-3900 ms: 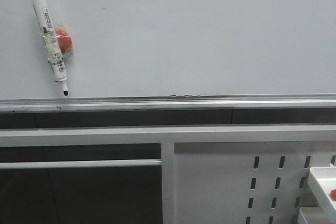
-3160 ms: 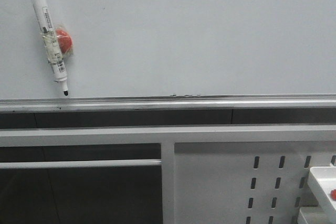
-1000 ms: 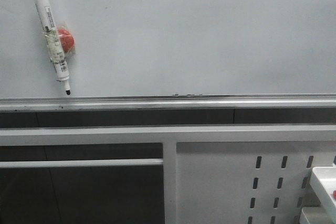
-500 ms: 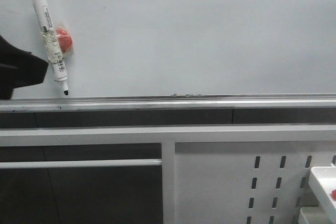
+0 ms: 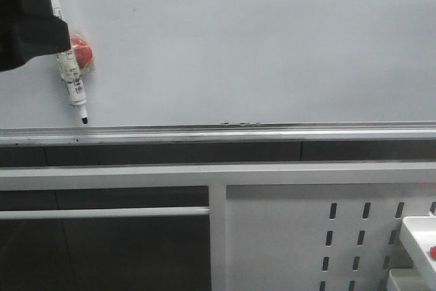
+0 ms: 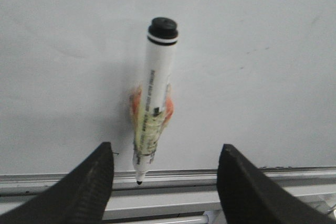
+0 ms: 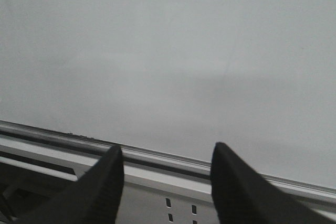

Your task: Write number 1 on whiteboard

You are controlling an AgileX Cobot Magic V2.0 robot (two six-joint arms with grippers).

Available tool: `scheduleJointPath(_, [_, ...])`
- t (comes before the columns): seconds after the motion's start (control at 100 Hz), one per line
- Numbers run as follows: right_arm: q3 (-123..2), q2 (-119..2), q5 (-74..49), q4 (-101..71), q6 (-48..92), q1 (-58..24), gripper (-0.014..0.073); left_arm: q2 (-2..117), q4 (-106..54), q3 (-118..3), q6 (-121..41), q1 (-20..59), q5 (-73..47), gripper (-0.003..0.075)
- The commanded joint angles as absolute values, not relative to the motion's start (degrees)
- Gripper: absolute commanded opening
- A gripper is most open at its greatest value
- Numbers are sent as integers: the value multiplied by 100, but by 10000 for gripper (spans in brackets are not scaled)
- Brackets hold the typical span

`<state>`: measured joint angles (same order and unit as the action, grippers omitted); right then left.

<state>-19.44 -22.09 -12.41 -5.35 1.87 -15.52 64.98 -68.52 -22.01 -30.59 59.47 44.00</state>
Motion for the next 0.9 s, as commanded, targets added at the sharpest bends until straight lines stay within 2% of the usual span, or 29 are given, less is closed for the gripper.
scheduleJointPath(0.0, [-2153,-2288,-819,-500,260,-1530,341,6567,-6574,-2355,-2739,5833,4727,400])
scheduleJointPath(0.32, [-2153,-2288,-819,-500,260,-1530,341,7146,-5537,-2355,-1302,5489,4727,400])
scheduleJointPath(0.89, [-2153,-2288,-798,-500,260,-1733,339,7696,-5029,-2864,-1254,4695,4123,400])
